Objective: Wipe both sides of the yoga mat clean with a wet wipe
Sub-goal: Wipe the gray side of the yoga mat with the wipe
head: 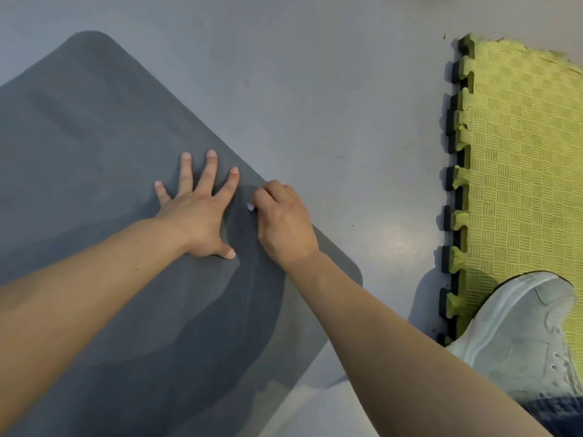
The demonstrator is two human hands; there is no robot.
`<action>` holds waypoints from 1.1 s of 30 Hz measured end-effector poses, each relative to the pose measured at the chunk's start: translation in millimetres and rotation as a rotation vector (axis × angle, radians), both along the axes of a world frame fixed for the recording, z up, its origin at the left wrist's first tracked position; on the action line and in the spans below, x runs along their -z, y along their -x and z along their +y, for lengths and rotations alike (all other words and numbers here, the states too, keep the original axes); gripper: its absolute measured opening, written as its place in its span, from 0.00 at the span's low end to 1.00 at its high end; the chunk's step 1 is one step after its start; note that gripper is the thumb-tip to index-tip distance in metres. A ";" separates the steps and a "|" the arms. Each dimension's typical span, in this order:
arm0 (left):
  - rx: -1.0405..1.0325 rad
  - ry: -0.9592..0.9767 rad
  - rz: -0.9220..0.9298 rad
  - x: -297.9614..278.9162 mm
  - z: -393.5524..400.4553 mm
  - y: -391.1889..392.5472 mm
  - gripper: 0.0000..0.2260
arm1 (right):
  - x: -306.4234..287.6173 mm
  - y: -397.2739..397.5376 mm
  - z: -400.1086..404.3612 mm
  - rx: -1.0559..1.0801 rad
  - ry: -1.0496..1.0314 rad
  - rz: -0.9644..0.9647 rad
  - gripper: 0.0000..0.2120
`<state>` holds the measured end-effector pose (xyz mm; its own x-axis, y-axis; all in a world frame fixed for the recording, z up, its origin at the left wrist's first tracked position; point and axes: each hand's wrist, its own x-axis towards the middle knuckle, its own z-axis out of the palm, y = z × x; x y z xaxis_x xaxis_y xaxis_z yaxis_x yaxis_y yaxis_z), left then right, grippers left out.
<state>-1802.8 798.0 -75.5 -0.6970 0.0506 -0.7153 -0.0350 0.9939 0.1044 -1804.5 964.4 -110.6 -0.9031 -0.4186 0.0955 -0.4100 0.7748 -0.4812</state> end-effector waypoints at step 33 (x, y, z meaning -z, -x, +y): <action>0.049 -0.086 0.088 7.0 4.7 -25.9 0.46 | -2.7 -80.9 122.3 0.132 -0.126 -0.036 0.08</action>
<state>-1776.9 802.7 -82.5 -0.7521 0.1451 -0.6429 0.0269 0.9814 0.1901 -1723.7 1086.8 -107.9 -0.9528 -0.3031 0.0163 -0.2852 0.8757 -0.3897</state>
